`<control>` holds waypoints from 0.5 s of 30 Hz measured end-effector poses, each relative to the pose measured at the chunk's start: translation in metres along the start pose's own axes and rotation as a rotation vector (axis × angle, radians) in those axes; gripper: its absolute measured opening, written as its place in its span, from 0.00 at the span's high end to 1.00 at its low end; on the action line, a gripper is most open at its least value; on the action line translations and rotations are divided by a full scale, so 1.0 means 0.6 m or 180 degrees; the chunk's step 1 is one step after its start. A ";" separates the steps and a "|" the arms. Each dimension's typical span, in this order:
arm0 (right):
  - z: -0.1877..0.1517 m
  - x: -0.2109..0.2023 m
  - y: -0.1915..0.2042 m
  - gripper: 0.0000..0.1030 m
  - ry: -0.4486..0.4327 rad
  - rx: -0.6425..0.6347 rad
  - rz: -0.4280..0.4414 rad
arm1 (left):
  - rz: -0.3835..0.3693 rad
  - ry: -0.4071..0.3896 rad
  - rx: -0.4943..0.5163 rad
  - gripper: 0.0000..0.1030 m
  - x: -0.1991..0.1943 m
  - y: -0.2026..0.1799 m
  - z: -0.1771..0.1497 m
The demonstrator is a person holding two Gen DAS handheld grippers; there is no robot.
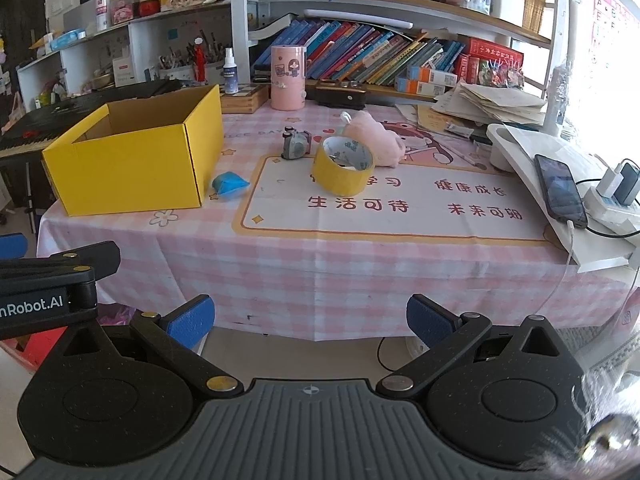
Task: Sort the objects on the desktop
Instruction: 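Move both tools forward toward the objects on the table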
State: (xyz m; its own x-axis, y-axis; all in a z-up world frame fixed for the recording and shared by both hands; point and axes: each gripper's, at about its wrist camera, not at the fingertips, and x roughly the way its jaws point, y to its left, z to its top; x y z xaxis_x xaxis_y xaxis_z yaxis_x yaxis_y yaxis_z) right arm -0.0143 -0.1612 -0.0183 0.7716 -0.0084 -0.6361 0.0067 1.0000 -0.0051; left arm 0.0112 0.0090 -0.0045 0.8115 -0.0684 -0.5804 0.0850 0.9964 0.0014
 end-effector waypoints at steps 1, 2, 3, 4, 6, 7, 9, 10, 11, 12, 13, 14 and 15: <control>0.000 0.000 0.000 0.00 -0.0004 0.0001 -0.0001 | 0.0010 0.0009 -0.0010 0.04 0.002 0.001 0.000; 0.000 -0.001 0.000 0.00 -0.0011 0.0004 0.0004 | 0.0018 0.0014 -0.0020 0.04 0.003 0.003 0.000; 0.000 -0.001 0.000 0.00 -0.0016 0.0007 0.0008 | 0.0024 0.0012 -0.0027 0.04 0.003 0.004 0.000; 0.000 -0.001 0.000 0.00 -0.0022 0.0009 0.0010 | 0.0030 0.0013 -0.0031 0.04 0.004 0.005 0.001; 0.001 0.000 0.001 0.00 -0.0029 0.0013 0.0019 | 0.0037 0.0041 -0.0055 0.04 0.005 0.008 0.001; 0.002 0.001 0.002 0.00 -0.0020 0.0007 0.0040 | 0.0024 0.0059 -0.0070 0.04 0.006 0.010 0.001; 0.005 0.004 0.003 0.00 0.0021 -0.0007 0.0059 | 0.0037 0.0087 -0.0080 0.04 0.011 0.011 0.002; 0.005 0.005 0.003 0.00 0.0026 -0.0004 0.0048 | 0.0062 0.0088 -0.0072 0.04 0.013 0.011 0.003; 0.005 0.005 0.005 0.00 0.0016 -0.0012 0.0057 | 0.0070 0.0080 -0.0067 0.04 0.013 0.012 0.003; 0.006 0.005 0.006 0.00 0.0003 -0.0029 0.0077 | 0.0072 0.0074 -0.0072 0.04 0.013 0.014 0.004; 0.008 0.005 0.008 0.00 -0.0007 -0.0046 0.0072 | 0.0074 0.0068 -0.0082 0.04 0.012 0.016 0.004; 0.010 0.005 0.010 0.00 -0.0010 -0.0056 0.0070 | 0.0070 0.0057 -0.0099 0.04 0.011 0.018 0.004; 0.012 0.005 0.012 0.00 -0.0006 -0.0063 0.0078 | 0.0054 0.0039 -0.0128 0.04 0.009 0.022 0.004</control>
State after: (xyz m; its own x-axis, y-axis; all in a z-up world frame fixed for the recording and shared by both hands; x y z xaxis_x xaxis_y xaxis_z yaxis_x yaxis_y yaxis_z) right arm -0.0072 -0.1540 -0.0151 0.7725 0.0160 -0.6348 -0.0248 0.9997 -0.0049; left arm 0.0179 0.0216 -0.0059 0.8054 -0.0511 -0.5905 0.0477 0.9986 -0.0213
